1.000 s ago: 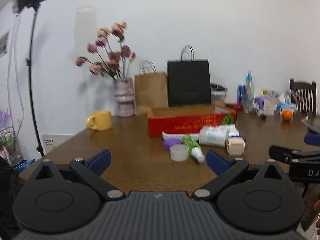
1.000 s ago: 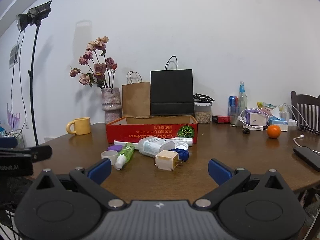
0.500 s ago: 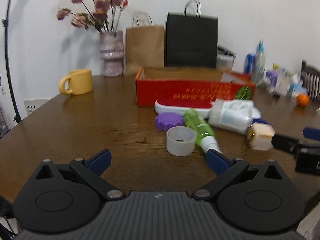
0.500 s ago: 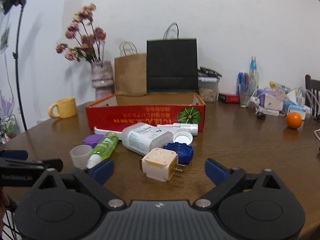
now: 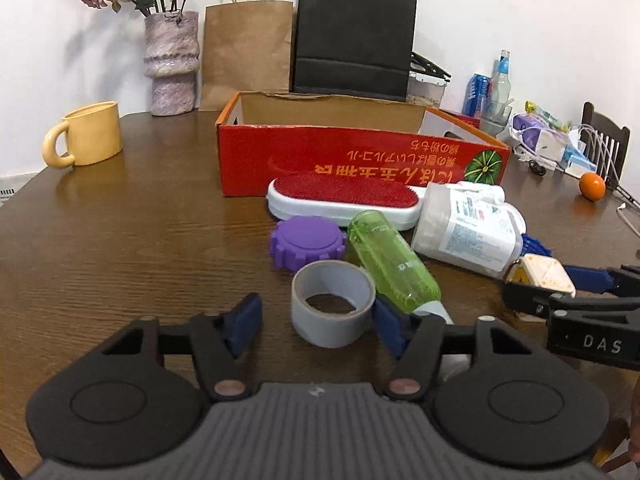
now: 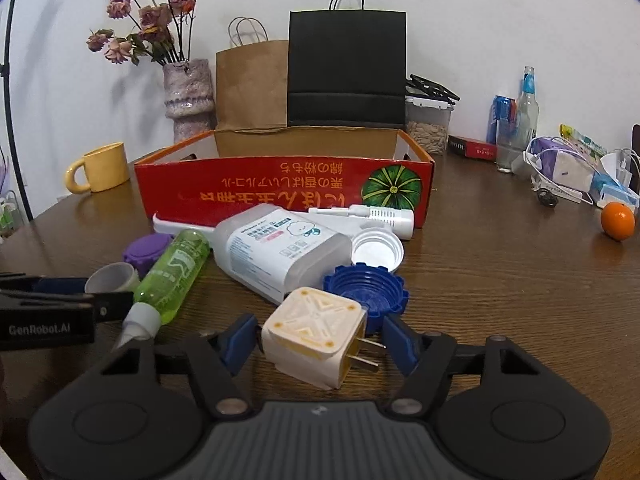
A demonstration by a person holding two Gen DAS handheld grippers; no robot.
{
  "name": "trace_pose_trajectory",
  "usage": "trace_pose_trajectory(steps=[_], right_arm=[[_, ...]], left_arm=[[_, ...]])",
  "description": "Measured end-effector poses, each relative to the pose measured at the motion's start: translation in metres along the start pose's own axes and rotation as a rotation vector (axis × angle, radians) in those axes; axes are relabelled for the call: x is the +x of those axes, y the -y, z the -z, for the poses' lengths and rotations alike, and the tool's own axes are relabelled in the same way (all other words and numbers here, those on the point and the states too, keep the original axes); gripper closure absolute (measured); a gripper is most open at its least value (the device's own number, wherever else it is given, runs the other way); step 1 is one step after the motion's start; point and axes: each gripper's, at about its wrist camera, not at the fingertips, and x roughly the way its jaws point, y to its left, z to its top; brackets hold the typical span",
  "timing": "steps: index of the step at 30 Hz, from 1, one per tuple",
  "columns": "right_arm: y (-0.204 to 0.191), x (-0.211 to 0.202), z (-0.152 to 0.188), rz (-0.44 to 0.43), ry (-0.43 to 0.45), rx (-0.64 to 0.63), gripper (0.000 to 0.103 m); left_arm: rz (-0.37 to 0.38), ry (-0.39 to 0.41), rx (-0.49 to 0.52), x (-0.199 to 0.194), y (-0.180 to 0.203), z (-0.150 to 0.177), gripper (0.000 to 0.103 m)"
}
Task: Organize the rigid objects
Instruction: 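Grasp the grey tape roll with the left tool while the right tool grasps the white plug adapter, then carry the tape roll and plug into the red box and open both tools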
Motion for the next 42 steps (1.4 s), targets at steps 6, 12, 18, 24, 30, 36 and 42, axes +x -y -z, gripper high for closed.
trace_pose_trajectory(steps=[6, 12, 18, 24, 30, 36, 42], right_arm=[[-0.001, -0.004, 0.004, -0.001, 0.004, -0.007, 0.036], [-0.003, -0.027, 0.020, -0.024, 0.029, -0.014, 0.036], [-0.007, -0.064, 0.039, -0.034, 0.073, -0.007, 0.036], [-0.017, -0.117, 0.051, -0.026, 0.193, -0.041, 0.036], [-0.021, -0.149, 0.056, -0.029, 0.250, -0.057, 0.036], [-0.014, -0.144, 0.036, -0.040, 0.274, -0.048, 0.036], [-0.003, -0.109, -0.023, -0.089, 0.291, -0.071, 0.036]], left_arm=[[-0.001, 0.007, 0.016, -0.003, 0.006, 0.000, 0.059], [-0.050, 0.077, 0.013, -0.040, 0.010, 0.010, 0.060], [-0.063, 0.131, -0.028, -0.091, 0.015, 0.027, 0.060], [-0.070, 0.220, -0.034, -0.142, 0.027, 0.040, 0.060], [-0.078, 0.261, -0.030, -0.162, 0.034, 0.045, 0.060], [-0.080, 0.286, -0.020, -0.151, 0.031, 0.031, 0.060], [-0.058, 0.288, -0.037, -0.106, 0.013, -0.031, 0.060]])
